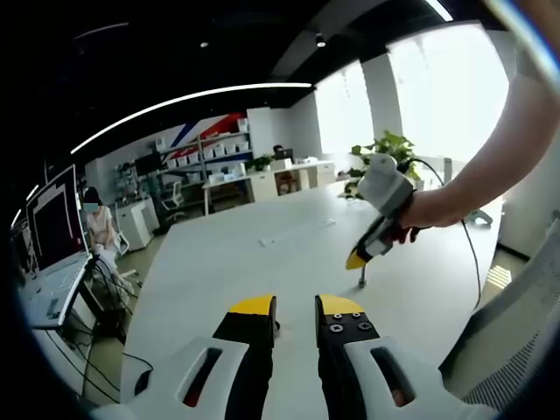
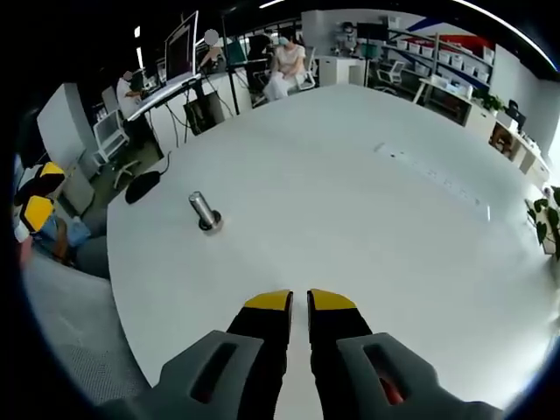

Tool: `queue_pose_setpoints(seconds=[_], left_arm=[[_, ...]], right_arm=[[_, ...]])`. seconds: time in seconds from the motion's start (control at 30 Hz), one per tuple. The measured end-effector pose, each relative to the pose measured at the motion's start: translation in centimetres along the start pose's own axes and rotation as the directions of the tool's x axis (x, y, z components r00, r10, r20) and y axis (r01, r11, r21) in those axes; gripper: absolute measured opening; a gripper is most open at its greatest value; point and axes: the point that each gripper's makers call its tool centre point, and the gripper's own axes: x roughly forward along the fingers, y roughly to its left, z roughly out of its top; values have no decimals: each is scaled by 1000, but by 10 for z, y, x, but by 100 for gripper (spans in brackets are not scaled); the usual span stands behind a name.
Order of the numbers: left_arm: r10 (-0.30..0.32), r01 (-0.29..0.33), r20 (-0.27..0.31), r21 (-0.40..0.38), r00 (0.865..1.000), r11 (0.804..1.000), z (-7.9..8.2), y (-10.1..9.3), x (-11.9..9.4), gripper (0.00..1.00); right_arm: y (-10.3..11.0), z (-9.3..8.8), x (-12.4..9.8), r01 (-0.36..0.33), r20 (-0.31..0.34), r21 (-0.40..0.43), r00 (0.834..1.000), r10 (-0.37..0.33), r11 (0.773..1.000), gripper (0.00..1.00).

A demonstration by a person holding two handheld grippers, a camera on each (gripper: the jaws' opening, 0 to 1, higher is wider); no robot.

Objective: Place the washer onto the threaded stud by aligning its center hole with the stud, sliding it down to the base, and recovering from edge contact or off-axis alignment until the washer reaches the visible bottom stop.

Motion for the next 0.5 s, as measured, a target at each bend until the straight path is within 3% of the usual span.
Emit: queue_pose_setpoints(seconds=[0.43, 0.5], left_arm=[[9, -9, 11, -12, 1000, 1000, 2, 2, -1, 17], [10, -10, 4, 38, 1000, 999, 2, 1, -2, 17]], right_arm=[[9, -21, 13, -18, -67, -18, 998, 17, 1000, 9], [9, -21, 14, -15, -68, -23, 998, 14, 1000, 9]])
